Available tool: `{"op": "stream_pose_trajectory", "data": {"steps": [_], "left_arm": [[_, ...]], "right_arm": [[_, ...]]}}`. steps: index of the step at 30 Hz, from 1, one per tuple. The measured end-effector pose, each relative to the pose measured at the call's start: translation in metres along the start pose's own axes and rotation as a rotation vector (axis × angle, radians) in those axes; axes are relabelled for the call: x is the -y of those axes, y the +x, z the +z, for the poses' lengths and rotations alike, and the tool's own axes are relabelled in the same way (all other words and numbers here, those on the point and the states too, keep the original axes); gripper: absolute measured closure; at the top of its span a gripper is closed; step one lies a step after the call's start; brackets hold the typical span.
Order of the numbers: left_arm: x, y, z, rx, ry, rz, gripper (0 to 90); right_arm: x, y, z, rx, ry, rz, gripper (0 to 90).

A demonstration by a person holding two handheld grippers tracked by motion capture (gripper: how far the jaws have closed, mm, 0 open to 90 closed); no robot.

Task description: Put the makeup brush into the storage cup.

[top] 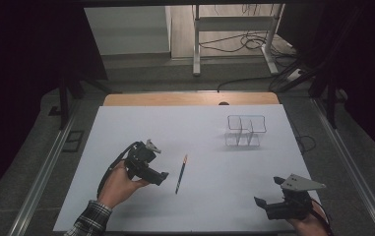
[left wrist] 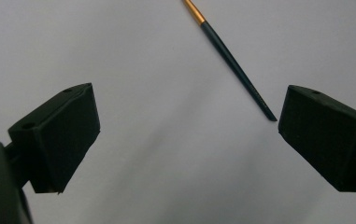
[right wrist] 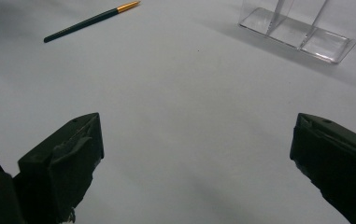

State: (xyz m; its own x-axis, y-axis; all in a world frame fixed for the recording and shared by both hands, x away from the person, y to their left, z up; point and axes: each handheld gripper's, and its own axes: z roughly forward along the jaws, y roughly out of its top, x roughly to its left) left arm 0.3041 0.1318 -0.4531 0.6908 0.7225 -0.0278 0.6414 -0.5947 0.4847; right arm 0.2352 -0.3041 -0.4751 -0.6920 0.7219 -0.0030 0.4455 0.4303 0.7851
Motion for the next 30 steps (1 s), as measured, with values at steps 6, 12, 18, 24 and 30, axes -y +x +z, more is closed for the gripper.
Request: {"op": "stream_pose_trajectory", "data": {"steps": [6, 12, 18, 24, 30], "left_arm": [[-0.006, -0.001, 0.004, 0.014, 0.015, -0.005, 5.3], [-0.012, -0.003, 0.008, 0.025, 0.018, -0.001, 5.3], [-0.019, -0.007, 0.013, 0.021, 0.030, 0.012, 6.5], [-0.026, -0.011, 0.018, 0.027, 0.035, 0.017, 7.4], [-0.031, -0.015, 0.024, 0.035, 0.042, 0.029, 8.1]], "right_arm": [[0.000, 0.000, 0.000, -0.001, 0.005, 0.001, 3.0], [0.000, 0.000, 0.001, -0.002, 0.013, 0.000, 2.9], [0.001, 0.000, 0.001, -0.002, 0.016, -0.001, 2.9], [0.001, 0.000, 0.002, -0.003, 0.020, -0.002, 2.9], [0.001, 0.001, 0.002, -0.008, 0.024, -0.005, 3.0]]}}
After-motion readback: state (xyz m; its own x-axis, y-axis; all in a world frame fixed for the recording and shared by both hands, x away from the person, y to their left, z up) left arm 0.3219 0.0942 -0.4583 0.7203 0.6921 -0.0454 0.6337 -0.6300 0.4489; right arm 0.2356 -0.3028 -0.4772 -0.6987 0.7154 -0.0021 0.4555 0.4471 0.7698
